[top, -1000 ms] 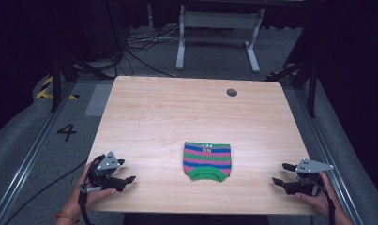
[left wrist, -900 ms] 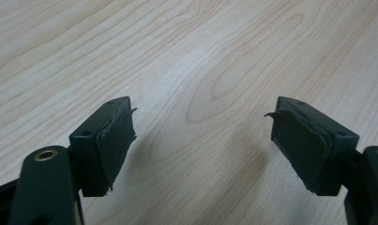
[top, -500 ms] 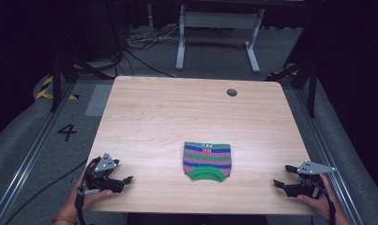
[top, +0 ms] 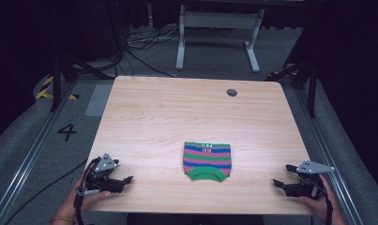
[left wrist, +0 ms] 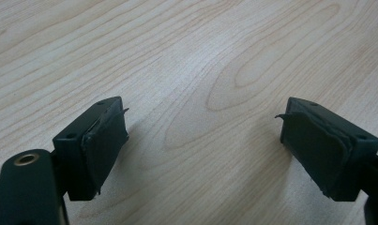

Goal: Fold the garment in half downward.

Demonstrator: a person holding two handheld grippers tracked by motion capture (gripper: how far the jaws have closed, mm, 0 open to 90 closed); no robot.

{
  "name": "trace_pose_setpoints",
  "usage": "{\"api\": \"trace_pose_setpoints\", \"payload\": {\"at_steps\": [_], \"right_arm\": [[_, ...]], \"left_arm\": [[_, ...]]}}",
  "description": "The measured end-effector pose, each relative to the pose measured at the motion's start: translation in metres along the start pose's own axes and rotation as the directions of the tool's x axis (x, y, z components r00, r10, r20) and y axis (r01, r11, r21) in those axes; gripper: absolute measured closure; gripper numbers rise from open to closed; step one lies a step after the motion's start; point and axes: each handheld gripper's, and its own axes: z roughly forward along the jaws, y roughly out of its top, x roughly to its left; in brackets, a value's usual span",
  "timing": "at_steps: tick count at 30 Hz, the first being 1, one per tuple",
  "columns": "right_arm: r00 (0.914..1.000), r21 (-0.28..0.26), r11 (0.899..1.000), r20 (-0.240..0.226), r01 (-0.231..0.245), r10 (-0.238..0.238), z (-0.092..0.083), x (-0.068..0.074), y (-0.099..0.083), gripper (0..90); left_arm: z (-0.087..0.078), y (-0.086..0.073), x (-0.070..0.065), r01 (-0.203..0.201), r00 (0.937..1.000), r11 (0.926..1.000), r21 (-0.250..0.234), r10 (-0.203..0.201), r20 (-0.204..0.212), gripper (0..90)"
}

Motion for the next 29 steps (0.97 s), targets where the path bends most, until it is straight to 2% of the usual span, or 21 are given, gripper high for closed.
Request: {"api": "trace_pose_setpoints", "payload": {"at_steps": [29], "right_arm": [[1.0000,0.000,1.000,0.000,0.000,0.000,0.0000,0.0000,0.0000,15.4]], "left_arm": [[0.0017,0.0024,0.0021,-0.003,1.0000,1.0000,0.004,0.003,-0.001,14.5]]}}
